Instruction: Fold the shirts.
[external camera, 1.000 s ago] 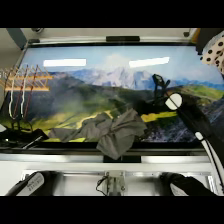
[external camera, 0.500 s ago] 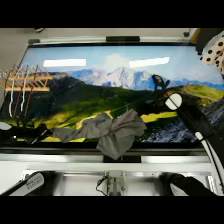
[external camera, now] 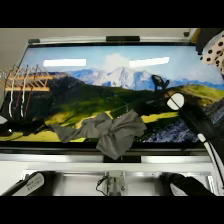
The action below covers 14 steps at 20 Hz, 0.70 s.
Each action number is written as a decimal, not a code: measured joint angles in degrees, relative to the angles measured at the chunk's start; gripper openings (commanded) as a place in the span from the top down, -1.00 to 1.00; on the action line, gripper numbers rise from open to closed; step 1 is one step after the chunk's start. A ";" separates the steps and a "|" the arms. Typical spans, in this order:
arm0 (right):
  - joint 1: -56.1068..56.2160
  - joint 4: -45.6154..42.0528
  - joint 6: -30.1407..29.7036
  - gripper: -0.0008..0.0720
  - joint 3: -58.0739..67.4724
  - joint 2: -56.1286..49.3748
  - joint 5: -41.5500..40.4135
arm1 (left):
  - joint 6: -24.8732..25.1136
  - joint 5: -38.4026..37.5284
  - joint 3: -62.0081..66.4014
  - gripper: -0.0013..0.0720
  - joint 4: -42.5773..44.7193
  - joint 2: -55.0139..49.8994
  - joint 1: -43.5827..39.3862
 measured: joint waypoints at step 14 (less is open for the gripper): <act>0.04 -8.98 0.09 0.82 34.69 22.25 2.99 | -14.75 -4.81 54.29 0.89 -12.48 13.20 8.66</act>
